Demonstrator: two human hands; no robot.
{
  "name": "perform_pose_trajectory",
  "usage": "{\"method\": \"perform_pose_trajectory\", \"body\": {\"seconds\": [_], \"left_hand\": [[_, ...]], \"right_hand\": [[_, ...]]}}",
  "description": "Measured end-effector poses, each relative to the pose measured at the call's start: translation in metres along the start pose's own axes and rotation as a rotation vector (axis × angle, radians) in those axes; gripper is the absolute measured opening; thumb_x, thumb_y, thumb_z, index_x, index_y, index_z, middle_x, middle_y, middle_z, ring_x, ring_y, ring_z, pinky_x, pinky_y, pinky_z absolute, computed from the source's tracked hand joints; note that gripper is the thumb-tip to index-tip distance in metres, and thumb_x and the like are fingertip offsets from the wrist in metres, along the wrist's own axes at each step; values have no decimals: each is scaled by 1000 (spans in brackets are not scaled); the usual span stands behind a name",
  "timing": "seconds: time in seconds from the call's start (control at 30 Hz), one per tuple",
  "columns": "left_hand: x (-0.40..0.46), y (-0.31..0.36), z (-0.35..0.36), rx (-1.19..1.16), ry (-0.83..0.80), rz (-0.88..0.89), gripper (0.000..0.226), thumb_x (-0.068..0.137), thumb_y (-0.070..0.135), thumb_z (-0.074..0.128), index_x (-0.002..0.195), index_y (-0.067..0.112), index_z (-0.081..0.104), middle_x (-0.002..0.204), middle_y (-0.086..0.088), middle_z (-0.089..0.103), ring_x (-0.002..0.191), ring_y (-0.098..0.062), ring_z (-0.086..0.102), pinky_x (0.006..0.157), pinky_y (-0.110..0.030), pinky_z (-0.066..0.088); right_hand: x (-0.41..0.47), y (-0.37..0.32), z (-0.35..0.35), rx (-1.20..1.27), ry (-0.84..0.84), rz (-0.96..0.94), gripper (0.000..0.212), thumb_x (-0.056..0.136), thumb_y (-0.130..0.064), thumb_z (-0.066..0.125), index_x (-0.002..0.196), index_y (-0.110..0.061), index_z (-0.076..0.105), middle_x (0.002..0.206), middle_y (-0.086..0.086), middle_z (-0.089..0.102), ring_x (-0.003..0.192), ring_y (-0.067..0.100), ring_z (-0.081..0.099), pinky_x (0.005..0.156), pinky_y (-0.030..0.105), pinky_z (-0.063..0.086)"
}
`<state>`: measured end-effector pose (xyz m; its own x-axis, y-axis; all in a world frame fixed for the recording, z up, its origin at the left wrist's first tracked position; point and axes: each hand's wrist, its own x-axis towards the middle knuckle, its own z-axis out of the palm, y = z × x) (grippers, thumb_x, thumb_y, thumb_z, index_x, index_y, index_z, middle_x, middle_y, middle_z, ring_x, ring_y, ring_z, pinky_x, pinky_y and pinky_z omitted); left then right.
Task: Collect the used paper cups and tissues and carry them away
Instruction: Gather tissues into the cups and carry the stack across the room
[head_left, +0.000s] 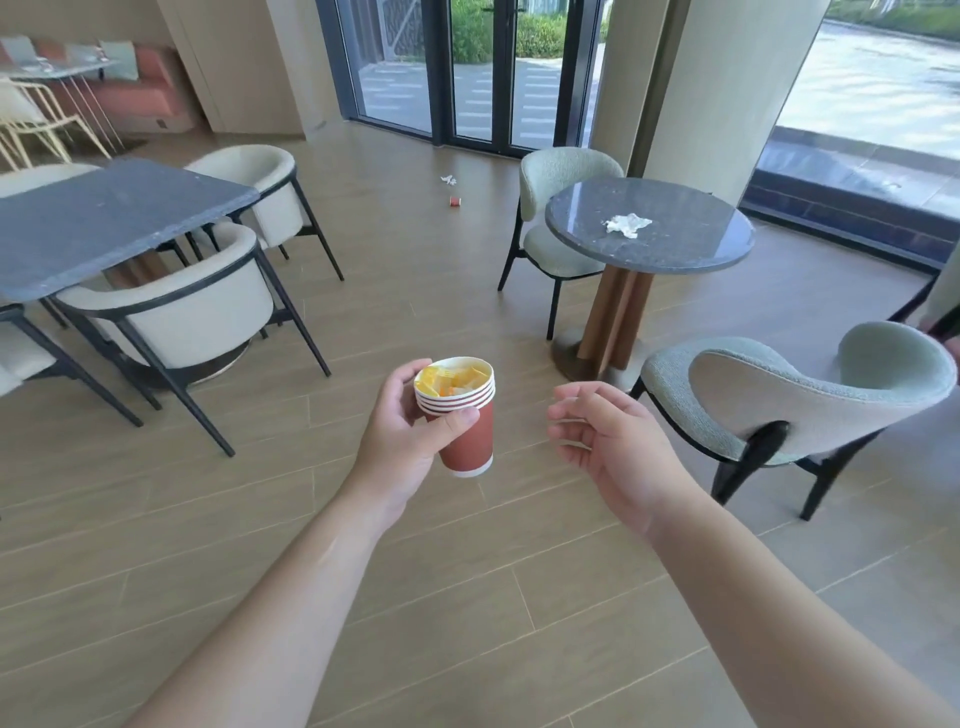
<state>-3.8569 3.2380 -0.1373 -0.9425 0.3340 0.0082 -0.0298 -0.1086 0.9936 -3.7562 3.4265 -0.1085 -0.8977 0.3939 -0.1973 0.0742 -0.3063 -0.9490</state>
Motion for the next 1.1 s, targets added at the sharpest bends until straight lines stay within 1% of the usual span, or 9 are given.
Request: {"method": "perform_pose_trajectory", "body": {"seconds": [0.13, 0.27, 0.4, 0.47, 0.67, 0.77, 0.87, 1.0, 1.1], "left_hand": [[45, 4, -17, 3, -27, 13, 69, 63, 19, 85, 125, 30, 57, 104, 18, 74, 98, 1, 67, 85, -21, 55], [76, 4, -26, 2, -44, 15, 67, 63, 19, 86, 123, 32, 57, 102, 21, 75, 97, 3, 67, 83, -20, 55], [111, 1, -26, -6, -47, 6, 68, 63, 19, 86, 124, 32, 58, 107, 16, 74, 103, -3, 66, 89, -24, 54], [129, -3, -21, 3, -56, 3, 68, 63, 20, 86, 124, 32, 58, 105, 18, 74, 102, -2, 66, 87, -22, 54], [189, -19, 3, 46, -75, -14, 69, 64, 20, 86, 125, 32, 57, 104, 21, 75, 99, 1, 67, 84, -21, 54], [230, -23, 21, 63, -52, -26, 69, 64, 20, 86, 125, 32, 58, 105, 19, 75, 99, 0, 67, 84, -20, 54], [277, -25, 50, 72, -53, -47, 69, 64, 19, 86, 126, 31, 58, 110, 13, 74, 100, -1, 68, 86, -24, 54], [346, -23, 106, 91, -91, -59, 70, 63, 18, 85, 127, 29, 57, 118, 5, 72, 103, -6, 67, 87, -24, 53], [394, -22, 155, 96, -137, -47, 69, 63, 18, 85, 126, 30, 57, 117, 6, 72, 101, -4, 67, 87, -24, 53]], "right_hand": [[38, -4, 32, -11, -7, -10, 20, 75, -22, 59, 93, -18, 67, 83, 0, 68, 71, 13, 62, 62, 25, 48], [70, -9, 46, -20, -5, -14, 15, 87, -12, 55, 96, -16, 66, 83, 0, 68, 72, 14, 62, 61, 24, 48], [104, -17, 51, -16, -5, -29, 20, 80, -16, 57, 97, -15, 67, 84, 0, 68, 72, 13, 62, 59, 23, 48], [120, -16, 48, -1, -1, -18, 23, 76, -18, 58, 98, -15, 67, 83, 0, 68, 71, 12, 63, 57, 21, 49], [188, -13, 26, 51, 30, 15, 16, 83, -14, 57, 94, -16, 67, 81, 0, 67, 73, 14, 62, 58, 22, 48], [235, -20, 14, 72, 16, 26, 16, 82, -13, 57, 94, -16, 67, 80, -1, 67, 72, 13, 62, 60, 23, 48], [286, -35, -7, 87, 21, 31, 16, 88, -9, 54, 94, -16, 67, 80, -1, 67, 71, 13, 62, 62, 24, 49], [351, -65, -52, 111, 74, 22, 17, 90, -8, 53, 93, -16, 68, 81, 0, 68, 70, 13, 62, 64, 25, 48], [394, -89, -95, 118, 116, 7, 17, 88, -9, 55, 89, -18, 69, 81, 1, 68, 69, 13, 62, 65, 27, 48]]}}
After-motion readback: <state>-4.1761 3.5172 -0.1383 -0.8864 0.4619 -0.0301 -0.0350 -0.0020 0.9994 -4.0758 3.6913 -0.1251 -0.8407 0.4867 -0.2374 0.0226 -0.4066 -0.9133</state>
